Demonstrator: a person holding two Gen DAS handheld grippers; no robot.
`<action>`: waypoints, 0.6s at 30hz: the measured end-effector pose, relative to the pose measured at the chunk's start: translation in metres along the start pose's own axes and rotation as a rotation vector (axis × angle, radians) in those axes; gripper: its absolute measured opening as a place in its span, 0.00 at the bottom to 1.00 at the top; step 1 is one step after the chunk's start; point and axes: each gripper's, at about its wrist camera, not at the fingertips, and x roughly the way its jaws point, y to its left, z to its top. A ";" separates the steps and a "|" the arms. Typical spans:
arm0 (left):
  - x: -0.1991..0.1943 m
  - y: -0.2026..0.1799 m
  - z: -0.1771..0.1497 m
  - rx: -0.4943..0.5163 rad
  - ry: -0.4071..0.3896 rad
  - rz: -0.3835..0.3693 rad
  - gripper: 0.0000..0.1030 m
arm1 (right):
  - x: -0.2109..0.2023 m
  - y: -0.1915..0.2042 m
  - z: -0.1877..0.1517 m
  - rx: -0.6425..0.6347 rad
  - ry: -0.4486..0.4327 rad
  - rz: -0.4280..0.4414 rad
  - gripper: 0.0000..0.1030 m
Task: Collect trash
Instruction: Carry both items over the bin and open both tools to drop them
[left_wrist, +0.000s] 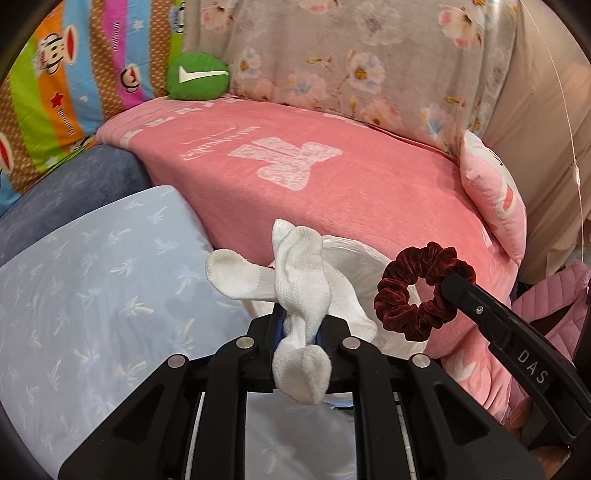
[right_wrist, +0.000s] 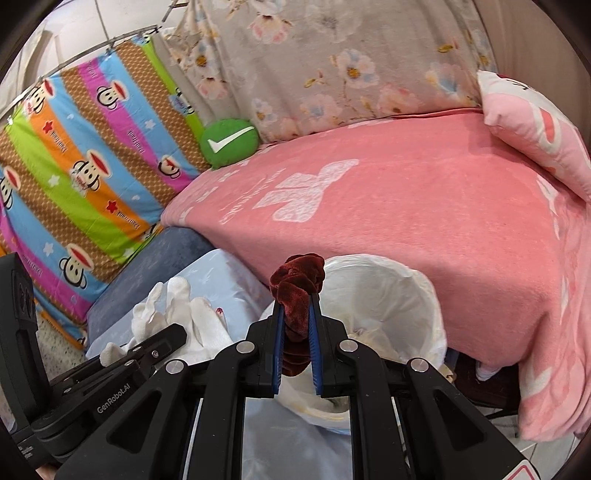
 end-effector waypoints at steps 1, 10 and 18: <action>0.003 -0.005 0.001 0.008 0.004 -0.005 0.14 | 0.000 -0.006 0.001 0.008 -0.002 -0.006 0.11; 0.021 -0.031 0.010 0.063 0.027 -0.048 0.15 | 0.002 -0.033 0.006 0.045 -0.006 -0.042 0.11; 0.034 -0.026 0.015 0.042 0.052 -0.054 0.35 | 0.014 -0.037 0.010 0.040 0.008 -0.050 0.11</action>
